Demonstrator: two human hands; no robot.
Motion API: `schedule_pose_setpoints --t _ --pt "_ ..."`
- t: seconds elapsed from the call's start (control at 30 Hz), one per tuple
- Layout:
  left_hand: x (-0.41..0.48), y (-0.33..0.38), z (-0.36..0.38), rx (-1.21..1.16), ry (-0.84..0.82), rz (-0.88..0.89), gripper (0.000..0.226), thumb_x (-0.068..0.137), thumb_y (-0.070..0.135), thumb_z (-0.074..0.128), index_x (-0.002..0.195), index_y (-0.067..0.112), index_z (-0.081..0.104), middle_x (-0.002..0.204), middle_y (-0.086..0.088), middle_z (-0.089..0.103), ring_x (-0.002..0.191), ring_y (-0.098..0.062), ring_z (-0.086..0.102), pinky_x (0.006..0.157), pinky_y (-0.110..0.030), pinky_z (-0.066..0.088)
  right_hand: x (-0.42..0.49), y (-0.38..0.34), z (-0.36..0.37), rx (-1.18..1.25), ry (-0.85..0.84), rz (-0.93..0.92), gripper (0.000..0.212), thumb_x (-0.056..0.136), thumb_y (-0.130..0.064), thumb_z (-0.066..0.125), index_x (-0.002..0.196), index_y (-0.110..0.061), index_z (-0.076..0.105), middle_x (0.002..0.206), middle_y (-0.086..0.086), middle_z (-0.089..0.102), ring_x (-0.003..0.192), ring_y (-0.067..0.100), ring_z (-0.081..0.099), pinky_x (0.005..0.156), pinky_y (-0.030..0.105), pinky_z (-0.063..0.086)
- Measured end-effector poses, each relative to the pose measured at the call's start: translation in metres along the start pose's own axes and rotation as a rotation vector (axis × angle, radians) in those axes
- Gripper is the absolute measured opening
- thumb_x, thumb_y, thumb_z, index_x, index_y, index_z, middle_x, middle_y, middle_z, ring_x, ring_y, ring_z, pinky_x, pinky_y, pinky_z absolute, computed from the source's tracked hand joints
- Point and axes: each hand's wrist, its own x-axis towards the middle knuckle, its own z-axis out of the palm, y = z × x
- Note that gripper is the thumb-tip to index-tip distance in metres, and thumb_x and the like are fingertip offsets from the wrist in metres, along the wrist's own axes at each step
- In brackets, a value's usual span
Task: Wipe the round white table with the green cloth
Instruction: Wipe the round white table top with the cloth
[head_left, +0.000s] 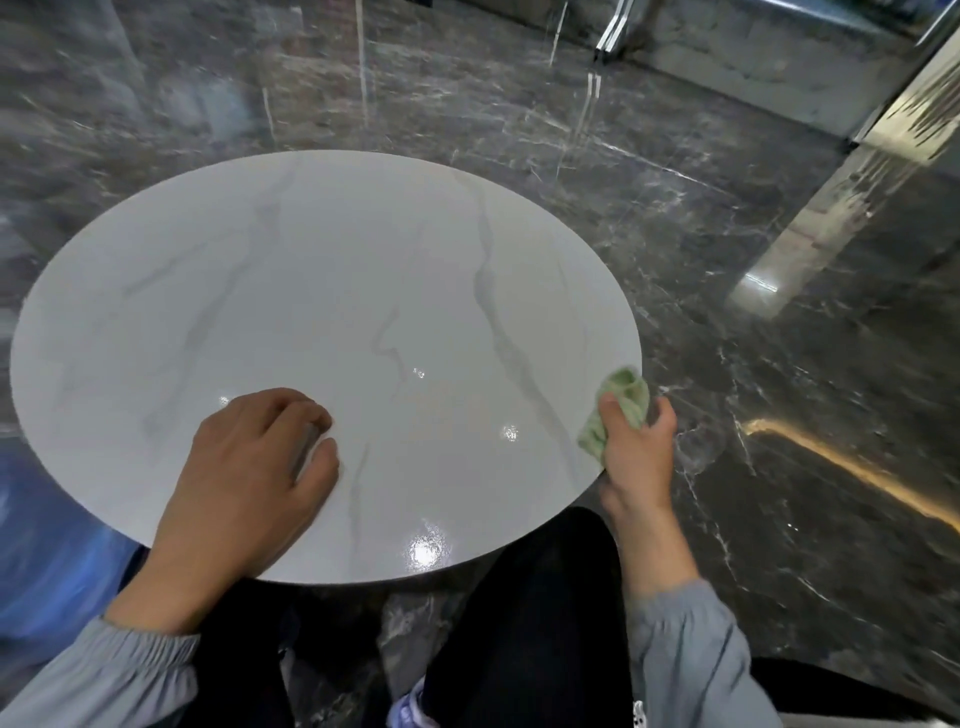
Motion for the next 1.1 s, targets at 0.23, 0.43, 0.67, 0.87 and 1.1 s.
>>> schedule_pose_setpoints --t 0.23,0.43,0.67,0.87,1.1 --pt "-0.001 0.001 0.000 -0.002 0.001 -0.017 0.026 0.090 0.033 0.057 0.104 0.017 0.071 0.111 -0.001 0.067 0.106 -0.031 0.060 0.092 -0.047 0.043 -0.023 0.006 0.004 0.041 -0.060 -0.030 0.016 0.104 -0.015 0.060 0.089 -0.012 0.064 0.072 0.000 0.064 0.063 0.014 0.063 0.060 0.032 0.055" --pt "-0.001 -0.001 0.003 0.002 0.007 -0.008 0.025 0.091 0.034 0.056 0.105 0.020 0.070 0.113 0.000 0.066 0.105 -0.032 0.059 0.093 -0.046 0.043 -0.133 0.040 0.019 0.176 -0.063 0.157 0.014 0.106 -0.022 0.061 0.115 -0.012 0.056 0.082 -0.001 0.057 0.070 0.013 0.060 0.062 0.037 0.058" --pt "-0.002 -0.003 0.006 0.005 0.014 -0.007 0.023 0.091 0.035 0.056 0.106 0.023 0.069 0.114 0.002 0.064 0.105 -0.031 0.058 0.093 -0.045 0.041 -0.149 0.040 0.010 0.290 -0.229 0.242 0.026 0.108 -0.021 0.057 0.084 -0.021 0.047 0.062 0.000 0.033 0.044 0.012 0.037 0.045 0.027 0.040" --pt "-0.002 -0.002 0.004 -0.003 0.005 -0.022 0.029 0.091 0.037 0.053 0.106 0.020 0.071 0.114 -0.001 0.066 0.105 -0.032 0.060 0.093 -0.047 0.043 -0.068 0.009 0.005 0.306 -0.080 0.173 0.047 0.109 -0.012 0.053 0.065 -0.028 0.046 0.059 -0.010 0.022 0.044 0.005 0.022 0.036 0.017 0.022" --pt "-0.003 -0.001 0.003 0.003 0.012 -0.031 0.026 0.092 0.035 0.055 0.106 0.021 0.071 0.114 0.000 0.066 0.105 -0.029 0.059 0.094 -0.045 0.042 -0.131 0.025 0.016 0.234 -0.109 0.250 0.025 0.108 -0.019 0.055 0.084 -0.022 0.050 0.062 -0.004 0.039 0.052 0.013 0.041 0.043 0.025 0.038"
